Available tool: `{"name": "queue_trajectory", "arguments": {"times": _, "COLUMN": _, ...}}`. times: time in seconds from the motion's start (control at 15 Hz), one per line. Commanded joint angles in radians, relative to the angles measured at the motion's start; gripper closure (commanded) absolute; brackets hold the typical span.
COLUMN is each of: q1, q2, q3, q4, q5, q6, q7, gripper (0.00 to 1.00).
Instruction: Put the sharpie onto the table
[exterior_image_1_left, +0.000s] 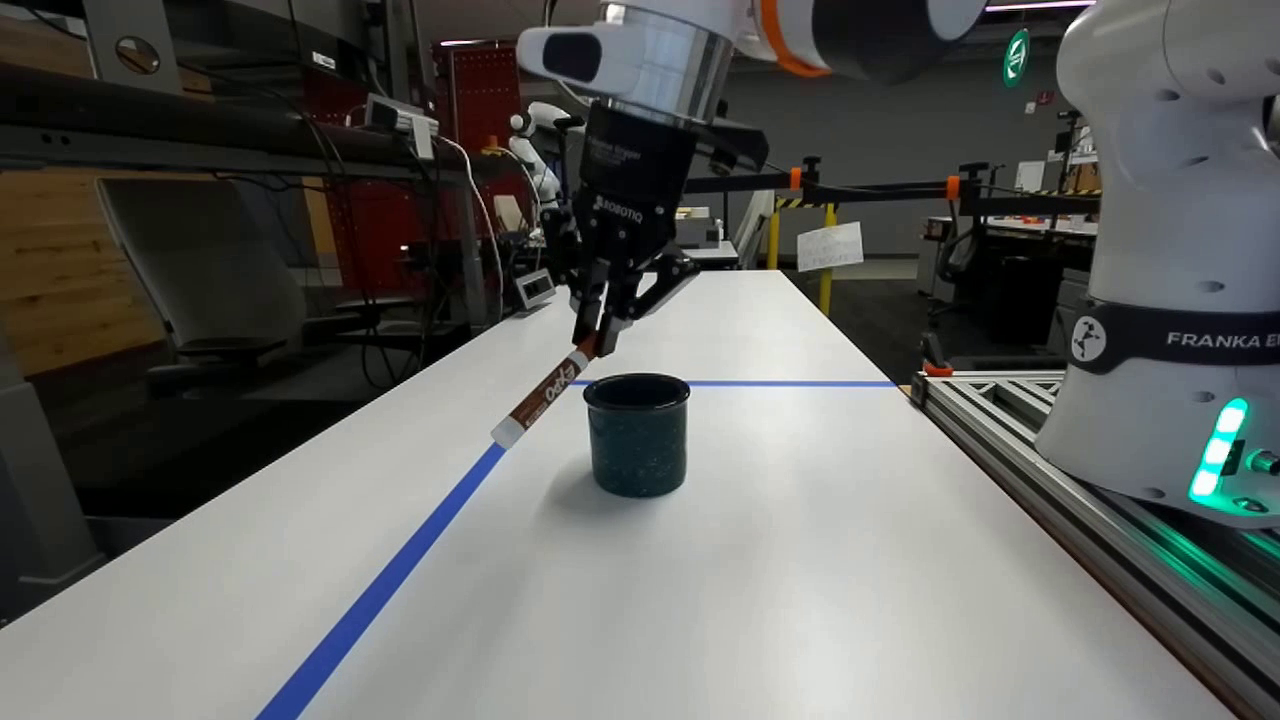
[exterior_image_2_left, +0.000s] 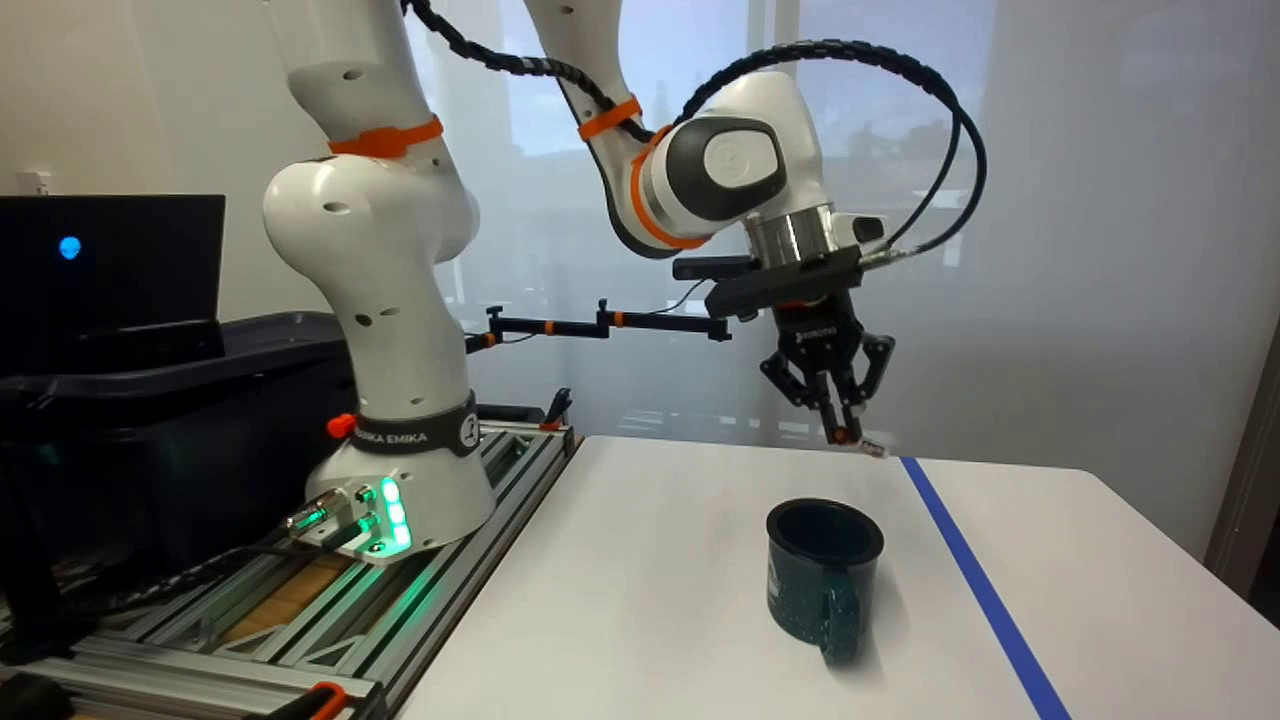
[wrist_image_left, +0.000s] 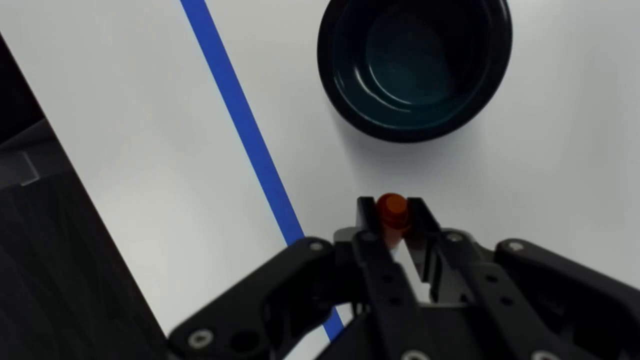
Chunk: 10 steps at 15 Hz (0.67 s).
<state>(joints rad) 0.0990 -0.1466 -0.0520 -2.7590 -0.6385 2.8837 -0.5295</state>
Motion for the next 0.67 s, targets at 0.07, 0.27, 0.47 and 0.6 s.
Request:
{"name": "queue_trajectory", "arguments": {"times": 0.07, "q1": 0.017, "q2": 0.167, "q3": -0.093, "q4": 0.0, "q5": 0.172, "q6": 0.143, "q7": -0.256, "gripper": 0.95}}
{"name": "queue_trajectory", "arguments": {"times": 0.27, "q1": -0.005, "q2": 0.213, "q3": -0.061, "q4": 0.005, "q5": 0.319, "q6": 0.172, "q7": -0.398, "gripper": 0.95}}
{"name": "queue_trajectory", "arguments": {"times": 0.47, "q1": -0.023, "q2": 0.205, "q3": -0.03, "q4": 0.008, "q5": 0.419, "q6": 0.133, "q7": -0.498, "gripper": 0.95}}
{"name": "queue_trajectory", "arguments": {"times": 0.6, "q1": -0.032, "q2": 0.2, "q3": -0.028, "q4": 0.008, "q5": 0.446, "q6": 0.11, "q7": -0.538, "gripper": 0.95}}
